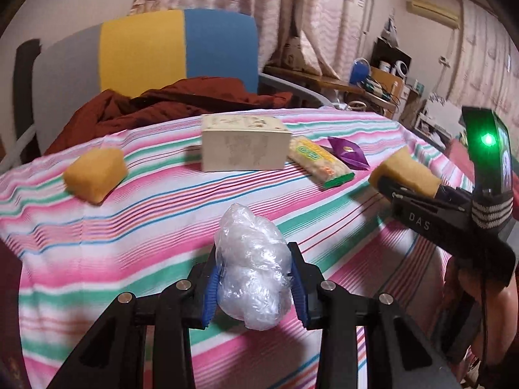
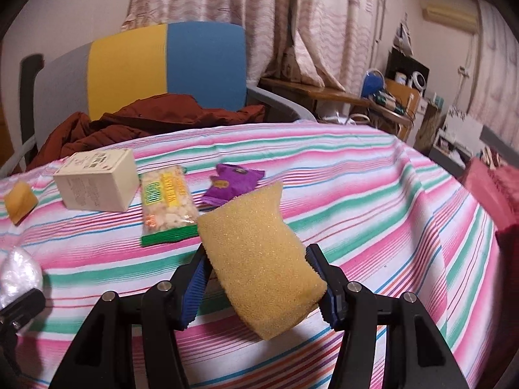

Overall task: Organize objects
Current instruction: 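Lift the plastic bundle and yellow sponge toward the gold tray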

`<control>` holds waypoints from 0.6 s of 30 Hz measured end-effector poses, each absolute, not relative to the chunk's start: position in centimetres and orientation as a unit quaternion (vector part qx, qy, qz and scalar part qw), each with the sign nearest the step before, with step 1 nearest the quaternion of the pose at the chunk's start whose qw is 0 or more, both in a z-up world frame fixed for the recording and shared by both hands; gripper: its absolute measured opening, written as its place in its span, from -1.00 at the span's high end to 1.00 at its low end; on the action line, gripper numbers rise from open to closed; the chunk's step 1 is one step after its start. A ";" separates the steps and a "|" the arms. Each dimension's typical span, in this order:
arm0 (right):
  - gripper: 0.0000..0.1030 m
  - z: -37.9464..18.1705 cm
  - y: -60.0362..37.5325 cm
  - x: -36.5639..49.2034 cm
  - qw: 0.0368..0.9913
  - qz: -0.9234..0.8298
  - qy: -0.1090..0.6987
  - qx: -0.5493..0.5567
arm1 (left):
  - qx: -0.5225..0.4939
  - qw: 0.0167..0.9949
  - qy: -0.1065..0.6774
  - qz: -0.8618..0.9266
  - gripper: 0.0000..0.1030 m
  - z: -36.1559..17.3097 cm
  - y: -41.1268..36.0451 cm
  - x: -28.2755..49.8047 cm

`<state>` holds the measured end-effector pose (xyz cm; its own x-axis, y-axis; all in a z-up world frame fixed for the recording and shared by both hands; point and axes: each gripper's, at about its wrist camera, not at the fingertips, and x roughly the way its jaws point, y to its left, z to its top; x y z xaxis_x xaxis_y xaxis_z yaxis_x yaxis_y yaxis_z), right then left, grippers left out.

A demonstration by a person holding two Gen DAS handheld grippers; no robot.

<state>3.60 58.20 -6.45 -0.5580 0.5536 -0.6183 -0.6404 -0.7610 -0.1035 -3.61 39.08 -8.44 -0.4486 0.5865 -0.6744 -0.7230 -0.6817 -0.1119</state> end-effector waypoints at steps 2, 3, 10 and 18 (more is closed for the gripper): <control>-0.15 -6.4 57.5 3.5 0.333 0.883 0.057 -0.327 | -0.353 0.382 0.093 0.849 0.28 -8.4 38.4 -3.4; -0.15 -6.3 57.1 3.5 0.330 0.884 0.052 -0.327 | -0.352 0.382 0.092 0.849 0.28 -8.4 38.1 -3.2; -0.15 -6.2 54.7 3.9 0.316 0.888 0.035 -0.332 | -0.335 0.393 0.110 0.849 0.28 -8.3 36.7 -0.9; -0.15 -6.1 51.1 5.1 0.270 0.900 0.050 -0.339 | -0.328 0.394 0.105 0.852 0.28 -8.1 34.3 0.9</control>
<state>5.07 51.06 -6.05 -0.6250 0.4518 -0.6367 -0.5195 -0.8494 -0.0928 0.93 34.34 -8.08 -0.4738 0.6030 -0.6418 -0.7405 -0.6673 -0.0803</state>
